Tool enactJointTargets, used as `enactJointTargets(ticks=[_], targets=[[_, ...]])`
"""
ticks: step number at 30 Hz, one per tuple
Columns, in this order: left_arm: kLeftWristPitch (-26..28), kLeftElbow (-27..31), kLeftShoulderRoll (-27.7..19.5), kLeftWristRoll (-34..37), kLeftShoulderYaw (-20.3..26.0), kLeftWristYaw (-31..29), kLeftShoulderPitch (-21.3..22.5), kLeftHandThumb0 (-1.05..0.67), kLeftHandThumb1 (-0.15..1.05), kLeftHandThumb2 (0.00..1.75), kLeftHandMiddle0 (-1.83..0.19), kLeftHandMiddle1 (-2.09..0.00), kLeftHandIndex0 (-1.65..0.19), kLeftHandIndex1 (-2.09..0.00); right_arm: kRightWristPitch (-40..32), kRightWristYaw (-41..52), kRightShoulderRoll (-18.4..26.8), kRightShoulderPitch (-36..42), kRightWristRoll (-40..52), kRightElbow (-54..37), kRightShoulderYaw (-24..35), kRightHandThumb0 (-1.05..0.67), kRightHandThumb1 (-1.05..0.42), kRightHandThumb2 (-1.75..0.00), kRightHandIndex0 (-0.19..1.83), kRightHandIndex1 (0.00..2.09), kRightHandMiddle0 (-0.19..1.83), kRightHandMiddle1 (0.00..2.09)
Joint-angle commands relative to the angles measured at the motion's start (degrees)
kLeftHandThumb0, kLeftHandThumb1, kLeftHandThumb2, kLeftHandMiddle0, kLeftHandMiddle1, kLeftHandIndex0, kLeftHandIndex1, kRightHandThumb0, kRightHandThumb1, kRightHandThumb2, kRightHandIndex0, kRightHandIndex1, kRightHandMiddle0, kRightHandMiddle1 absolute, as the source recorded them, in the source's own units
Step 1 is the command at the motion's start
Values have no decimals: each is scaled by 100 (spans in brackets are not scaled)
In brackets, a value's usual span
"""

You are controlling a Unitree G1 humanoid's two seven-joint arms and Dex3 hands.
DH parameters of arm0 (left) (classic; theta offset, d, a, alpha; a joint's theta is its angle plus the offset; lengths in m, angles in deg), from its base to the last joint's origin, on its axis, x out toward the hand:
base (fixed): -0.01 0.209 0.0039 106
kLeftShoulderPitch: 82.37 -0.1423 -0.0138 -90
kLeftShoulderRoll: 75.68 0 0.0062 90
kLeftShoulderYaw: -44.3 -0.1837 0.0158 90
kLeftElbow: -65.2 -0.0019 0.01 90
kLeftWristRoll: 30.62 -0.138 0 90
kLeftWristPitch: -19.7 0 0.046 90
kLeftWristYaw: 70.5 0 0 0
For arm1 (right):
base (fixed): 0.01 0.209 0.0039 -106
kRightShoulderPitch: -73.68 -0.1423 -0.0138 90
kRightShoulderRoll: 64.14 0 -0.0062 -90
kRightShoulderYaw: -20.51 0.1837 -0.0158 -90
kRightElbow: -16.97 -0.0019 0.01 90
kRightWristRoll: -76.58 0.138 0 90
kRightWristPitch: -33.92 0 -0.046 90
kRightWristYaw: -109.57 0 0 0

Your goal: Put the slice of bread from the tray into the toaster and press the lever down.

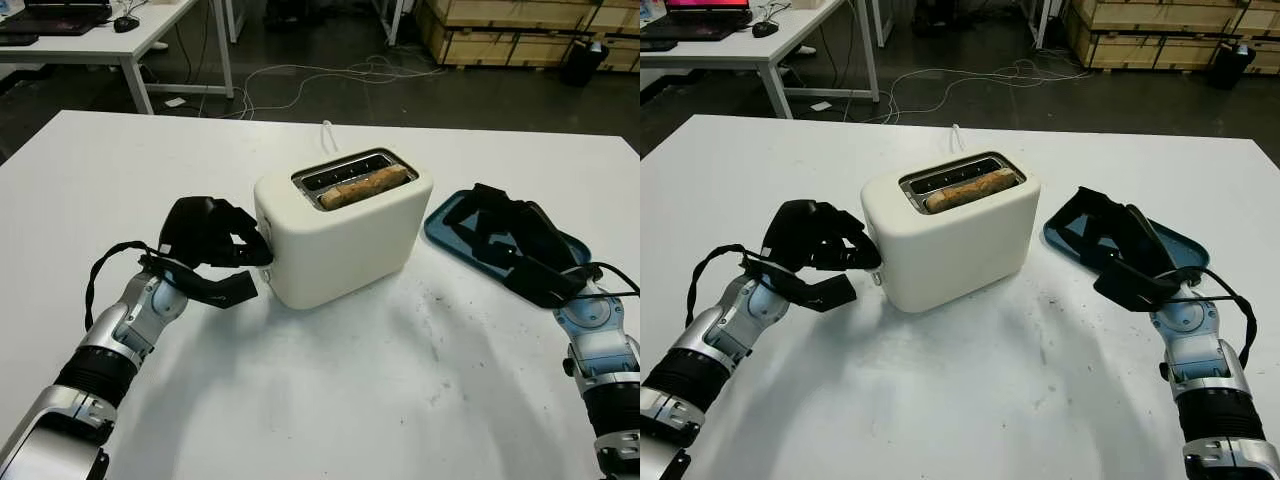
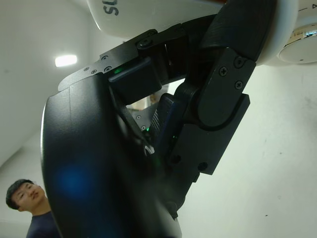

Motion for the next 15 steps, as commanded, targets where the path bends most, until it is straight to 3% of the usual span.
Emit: enactJointTargets(ticks=[1, 3, 7, 9, 12, 15], targets=[[495, -301, 381, -498, -889, -956, -687, -80, 78, 0, -157, -48, -145, -1, 141, 39, 57, -38, 32, 4, 2, -52, -92, -49, 80, 175, 62, 156], [519, 330, 242, -194, -713, -1179, -850, -81, 78, 0, -157, -54, -145, -1, 176, 60, 54, -46, 48, -6, -6, -52, -92, -49, 80, 175, 62, 159], [-58, 1337, -34, 803, -289, -1252, -1164, -79, 75, 0, -147, -95, -146, -1, 255, 214, 21, -40, 236, -1, 27, -51, -92, -49, 80, 175, 56, 173], [-271, 1673, -63, 1276, -27, -1228, -1304, -81, 75, 0, -140, -115, -147, -1, 296, 274, -2, -36, 305, 16, 45, -52, -92, -48, 79, 175, 57, 165], [-163, 2298, -94, 1747, 353, -1315, -1543, -86, 80, 1, -130, -145, -150, -1, 507, 343, -38, -63, 429, 174, 56, -52, -92, -48, 78, 175, 53, 173], [-58, 2683, -191, 2094, 700, -1604, -1670, -85, 84, 1, -125, -152, -152, -1, 600, 389, -69, -93, 503, 285, 63, -56, -92, -48, 76, 175, 51, 174]])
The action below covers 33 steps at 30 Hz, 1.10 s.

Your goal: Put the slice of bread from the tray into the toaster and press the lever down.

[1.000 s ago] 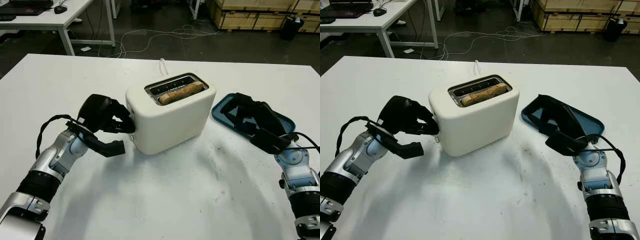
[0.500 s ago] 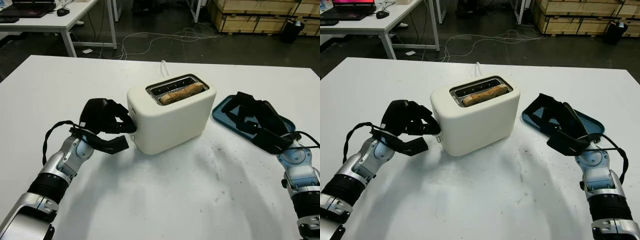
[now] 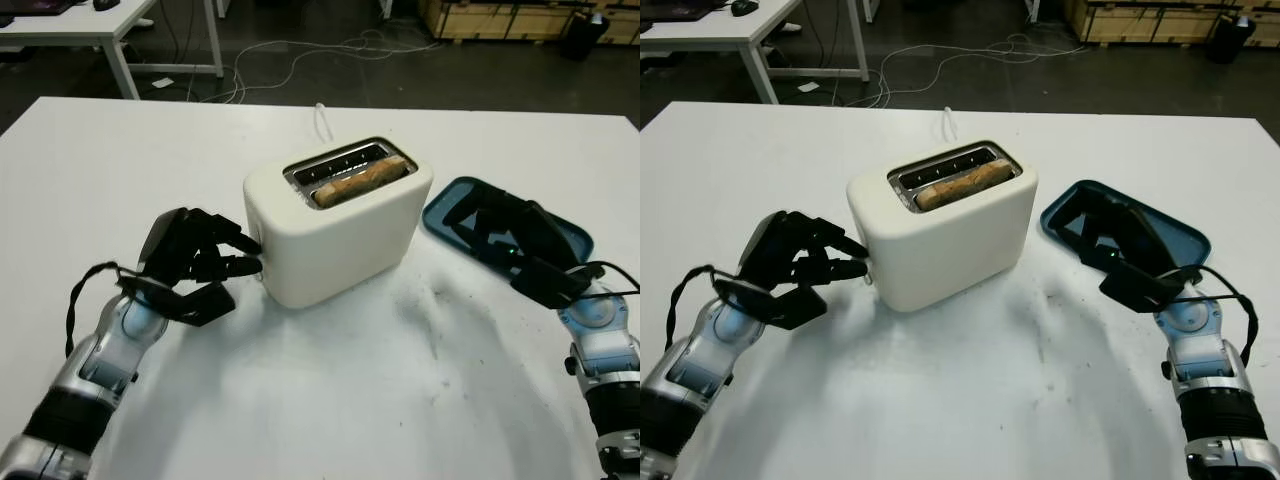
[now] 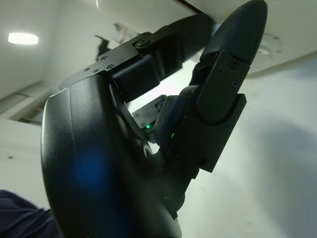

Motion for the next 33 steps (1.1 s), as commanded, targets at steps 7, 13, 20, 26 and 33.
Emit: enactJointTargets(ticks=[7, 13, 20, 26, 33], targets=[[-305, 123, -145, 194, 517, -839, 85, -86, 90, 1, -127, -129, -154, -2, -28, 255, -94, -64, 384, 9, 97, -57, -92, -49, 73, 175, 54, 163], [-220, 173, -607, 134, 952, -1359, 278, -87, 92, 8, -126, -99, -152, 0, -43, 527, 58, -238, 683, 60, 268, -56, -92, -47, 74, 175, 51, 167], [-1, 210, -1341, -29, 1317, -1965, 741, -90, 92, 6, -114, -142, -129, -61, -172, 1230, 590, -775, 866, 105, 406, -62, -92, -43, 66, 175, 48, 166], [3, -14, -1534, -390, 1243, -2097, 1092, -94, 85, 0, -116, -147, -106, -127, 218, 1453, 760, -1176, 691, 426, 302, -65, -92, -45, 69, 175, 46, 174], [-235, -356, -1602, -670, 1148, -2100, 1474, -95, 82, 0, -115, -153, -105, -143, 31, 1564, 954, -1438, 354, 399, 90, -63, -92, -45, 72, 175, 48, 175]])
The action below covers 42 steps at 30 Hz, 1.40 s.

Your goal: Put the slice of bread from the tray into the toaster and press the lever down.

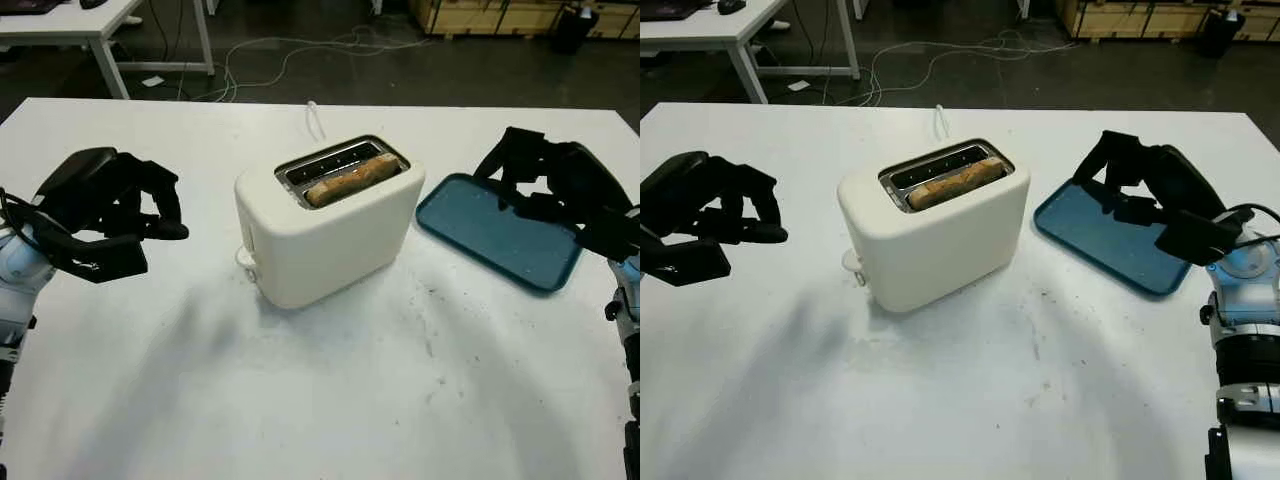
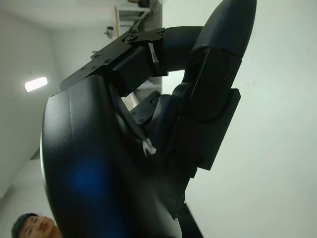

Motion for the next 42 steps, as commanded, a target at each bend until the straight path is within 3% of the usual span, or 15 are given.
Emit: enactJointTargets(ticks=[1, 10, 42], targets=[[-128, -117, -50, -74, -67, 3, 226, -95, 82, 0, -116, -154, -105, -144, -165, 14, 121, -105, -165, -130, -81, -63, -92, -45, 73, 175, 48, 175], [-412, -409, -59, -97, -292, -157, 531, -94, 83, 0, -118, -157, -108, -147, -295, -27, 273, -107, -693, -297, -316, -65, -92, -51, 74, 175, 51, 175], [-507, -329, 55, 42, -287, -273, 422, -93, 87, 0, -117, -157, -106, -147, -675, -96, 249, 12, -568, -621, -242, -60, -92, -53, 74, 175, 52, 175]])
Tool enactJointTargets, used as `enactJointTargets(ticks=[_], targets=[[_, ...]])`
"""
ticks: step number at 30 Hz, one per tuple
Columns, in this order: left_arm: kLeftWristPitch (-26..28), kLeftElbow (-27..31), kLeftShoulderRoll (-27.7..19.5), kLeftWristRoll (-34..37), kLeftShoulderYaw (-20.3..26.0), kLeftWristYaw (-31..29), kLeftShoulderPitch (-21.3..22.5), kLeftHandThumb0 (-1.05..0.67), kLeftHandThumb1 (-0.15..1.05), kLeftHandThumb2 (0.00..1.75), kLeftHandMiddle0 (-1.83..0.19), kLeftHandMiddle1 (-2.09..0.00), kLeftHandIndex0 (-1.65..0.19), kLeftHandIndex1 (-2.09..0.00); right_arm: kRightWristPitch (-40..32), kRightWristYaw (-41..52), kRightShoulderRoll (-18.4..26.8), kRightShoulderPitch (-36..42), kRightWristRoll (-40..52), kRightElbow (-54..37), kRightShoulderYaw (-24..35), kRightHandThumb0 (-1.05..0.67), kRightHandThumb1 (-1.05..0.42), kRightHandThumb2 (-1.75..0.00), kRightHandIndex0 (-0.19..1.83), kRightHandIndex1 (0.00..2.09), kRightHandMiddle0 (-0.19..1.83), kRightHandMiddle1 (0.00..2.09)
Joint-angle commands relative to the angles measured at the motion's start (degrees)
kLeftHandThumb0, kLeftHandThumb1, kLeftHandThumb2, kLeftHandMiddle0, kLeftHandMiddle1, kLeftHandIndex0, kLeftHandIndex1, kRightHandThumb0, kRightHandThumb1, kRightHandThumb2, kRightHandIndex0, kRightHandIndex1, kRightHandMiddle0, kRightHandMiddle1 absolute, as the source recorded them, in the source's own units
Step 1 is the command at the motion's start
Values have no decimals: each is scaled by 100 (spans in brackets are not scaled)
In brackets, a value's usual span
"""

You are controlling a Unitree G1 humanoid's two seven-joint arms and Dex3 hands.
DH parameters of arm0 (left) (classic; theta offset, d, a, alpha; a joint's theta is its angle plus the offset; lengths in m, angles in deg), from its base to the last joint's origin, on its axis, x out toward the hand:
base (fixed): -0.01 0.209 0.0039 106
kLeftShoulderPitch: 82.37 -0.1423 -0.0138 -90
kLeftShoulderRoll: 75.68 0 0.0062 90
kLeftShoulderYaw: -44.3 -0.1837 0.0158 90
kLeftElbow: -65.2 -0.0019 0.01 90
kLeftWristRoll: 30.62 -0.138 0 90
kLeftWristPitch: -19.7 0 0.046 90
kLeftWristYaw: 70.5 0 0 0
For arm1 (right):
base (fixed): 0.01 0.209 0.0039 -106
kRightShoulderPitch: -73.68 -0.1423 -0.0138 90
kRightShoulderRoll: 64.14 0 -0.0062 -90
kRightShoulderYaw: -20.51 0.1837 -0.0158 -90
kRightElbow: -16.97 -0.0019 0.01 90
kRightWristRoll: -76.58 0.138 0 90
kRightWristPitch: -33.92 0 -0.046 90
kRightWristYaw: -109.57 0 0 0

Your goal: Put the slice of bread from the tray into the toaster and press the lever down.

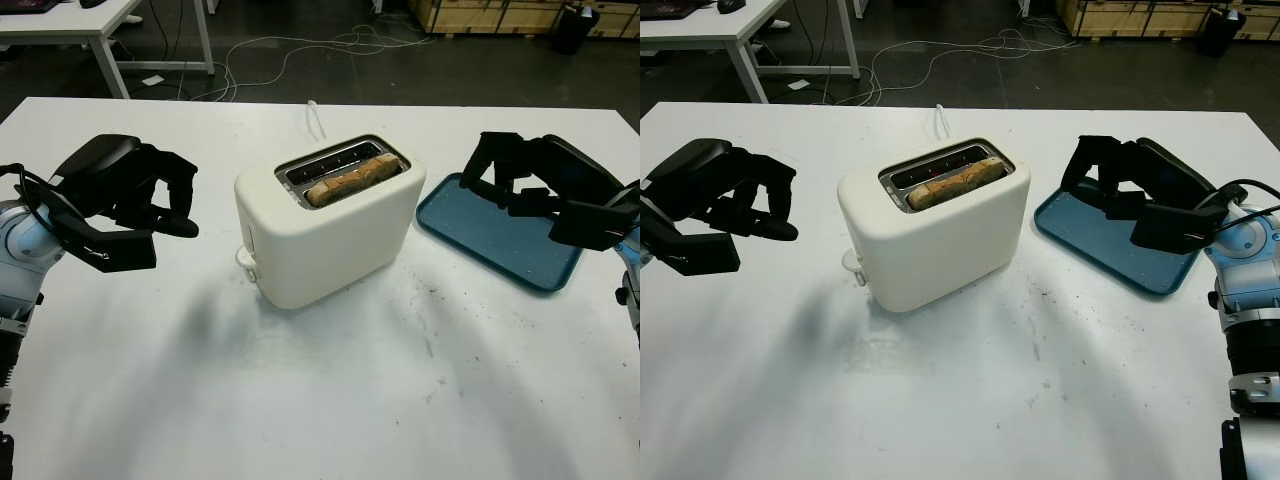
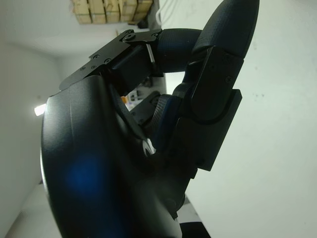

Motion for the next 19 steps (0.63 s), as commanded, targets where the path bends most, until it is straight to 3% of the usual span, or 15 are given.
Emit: enactJointTargets(ticks=[1, 19], targets=[[16, 5, 12, 12, -12, -22, 2, -93, 87, 0, -117, -157, -106, -147, -118, -71, 32, 40, 19, -109, 50, -60, -92, -53, 74, 175, 52, 175], [-48, -13, 20, 49, 11, 5, -12, -92, 85, 0, -117, -158, -107, -146, -134, 10, 31, 63, 126, -149, 73, -56, -92, -51, 74, 175, 52, 175]])
